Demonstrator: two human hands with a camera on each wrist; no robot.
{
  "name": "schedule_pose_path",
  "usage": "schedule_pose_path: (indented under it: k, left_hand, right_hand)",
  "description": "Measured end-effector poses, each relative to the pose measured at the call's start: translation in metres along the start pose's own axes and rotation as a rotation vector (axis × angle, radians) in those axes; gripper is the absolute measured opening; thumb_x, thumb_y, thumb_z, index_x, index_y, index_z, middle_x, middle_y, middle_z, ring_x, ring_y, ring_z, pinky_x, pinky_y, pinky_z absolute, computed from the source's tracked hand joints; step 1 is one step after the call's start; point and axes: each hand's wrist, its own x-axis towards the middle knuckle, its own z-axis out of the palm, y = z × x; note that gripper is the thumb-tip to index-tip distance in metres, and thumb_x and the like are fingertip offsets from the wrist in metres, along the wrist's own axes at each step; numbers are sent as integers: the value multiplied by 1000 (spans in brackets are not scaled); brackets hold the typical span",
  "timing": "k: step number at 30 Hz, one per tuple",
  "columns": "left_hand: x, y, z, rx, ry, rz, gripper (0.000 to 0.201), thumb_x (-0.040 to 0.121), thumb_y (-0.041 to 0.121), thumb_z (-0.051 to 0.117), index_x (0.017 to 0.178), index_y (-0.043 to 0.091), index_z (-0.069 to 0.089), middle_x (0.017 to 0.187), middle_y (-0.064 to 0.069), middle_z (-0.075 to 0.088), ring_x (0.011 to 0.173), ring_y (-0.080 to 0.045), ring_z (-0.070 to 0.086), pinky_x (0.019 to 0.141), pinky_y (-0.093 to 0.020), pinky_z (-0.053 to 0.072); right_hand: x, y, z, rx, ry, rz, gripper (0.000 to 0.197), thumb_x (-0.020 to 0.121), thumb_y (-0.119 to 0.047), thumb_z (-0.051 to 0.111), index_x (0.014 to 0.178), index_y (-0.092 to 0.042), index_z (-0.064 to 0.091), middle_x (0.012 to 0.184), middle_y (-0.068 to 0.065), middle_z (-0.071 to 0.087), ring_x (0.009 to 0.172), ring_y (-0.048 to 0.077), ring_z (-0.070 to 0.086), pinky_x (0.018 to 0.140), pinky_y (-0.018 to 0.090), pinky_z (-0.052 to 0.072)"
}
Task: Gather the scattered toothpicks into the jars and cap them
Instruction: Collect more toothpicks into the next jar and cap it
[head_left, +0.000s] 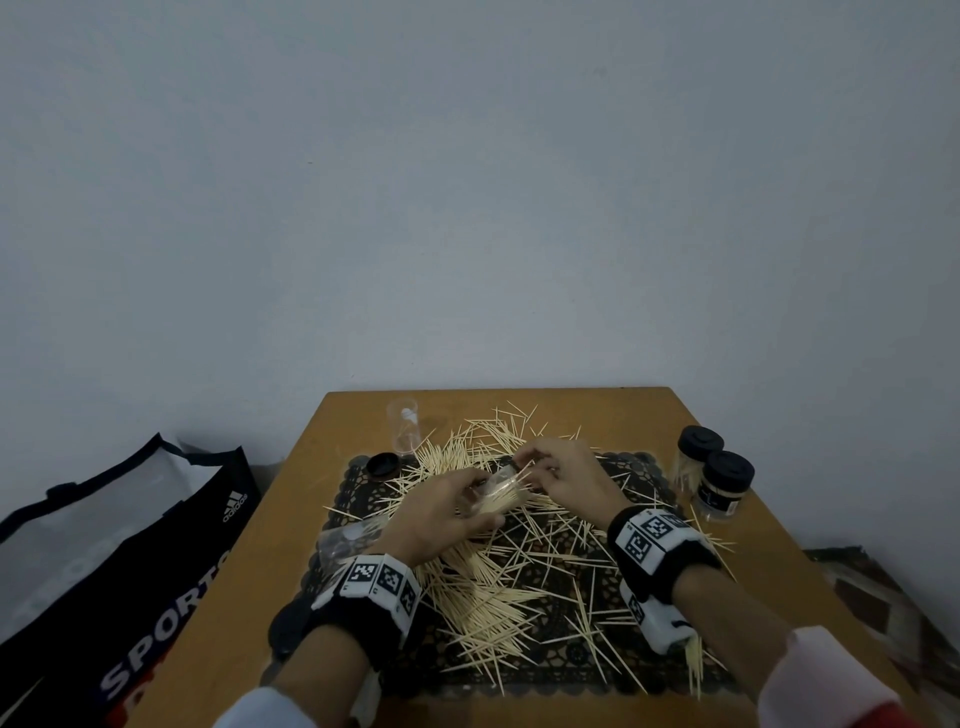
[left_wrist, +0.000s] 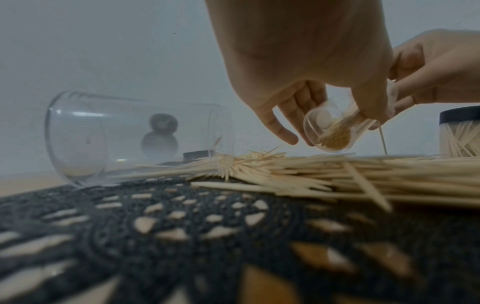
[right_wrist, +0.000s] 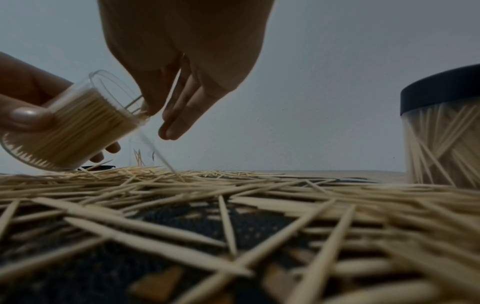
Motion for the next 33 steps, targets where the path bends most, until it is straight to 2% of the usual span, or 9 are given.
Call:
schedule_pose_path:
  k: [6,11,15,17,19,21,24,27,33]
  left_hand:
    - [-1,1,-1,4,-21,0,64,82,55,69,134,20,55,113,0,69,88,-8,62,75,-16,46]
    - [-1,0,-3,-21,54,-28,63,83,56,67,129,16,56,111,0,69,88,-10,66,73,-21,52]
    - [-1,-3,-3,-1,113,-57,57,86,56,64,125,15,55,107,1,68,87,-13,66,76,-31,56]
    - [-1,-3,-3,4,112,-59,52,87,54,63,122,16,54,105,2,66,87,-14,65,75,-29,55]
    - [-2,-2,-3,-7,125,-55,44,88,50,64,116,18,53,101,4,65,85,-14,64,73,-26,54]
    - [-2,-3,-3,-32,154,-54,40,87,48,66,110,19,50,95,6,63,84,-13,64,73,-26,53]
    - [-1,-4,-3,-31,178,-50,41,87,49,65,108,19,46,94,7,62,83,-13,63,71,-24,50]
    - [-1,-3,-3,-26,164,-54,41,88,49,65,108,20,43,99,4,63,86,-13,62,68,-19,44]
    - [-2,-3,-3,31,126,-60,41,86,52,65,106,25,42,105,3,65,88,-14,63,75,-28,53]
  right_hand:
    - [0,4,-1,-44,30,-109,12,83,-6,71,91,-14,75,85,-6,71,71,5,65,63,19,54]
    - [2,7,-1,-121,82,-112,30,94,-4,54,113,-21,70,87,-11,68,56,-1,55,50,13,40]
    - [3,12,0,-126,86,-38,41,95,-1,49,125,-27,61,90,-7,66,58,0,54,50,20,44]
    - [3,9,0,-202,81,16,38,96,-4,50,125,-25,61,98,-5,66,64,-4,51,57,15,42]
    - [2,7,-1,-293,6,83,34,96,-23,56,130,-23,56,117,-4,63,92,0,56,79,24,50]
    - [0,12,0,-401,-225,189,67,89,-53,58,145,-22,39,143,0,47,129,16,45,105,40,41]
    - [-2,14,4,-552,-467,247,103,75,-73,60,153,-18,21,156,3,25,142,21,24,117,48,21]
    - [-2,12,2,-492,-420,239,92,75,-62,69,149,-20,34,145,0,37,133,18,34,113,43,30]
    - [0,8,1,-414,-299,227,48,83,-34,73,126,-15,62,100,-6,58,92,10,55,78,24,44]
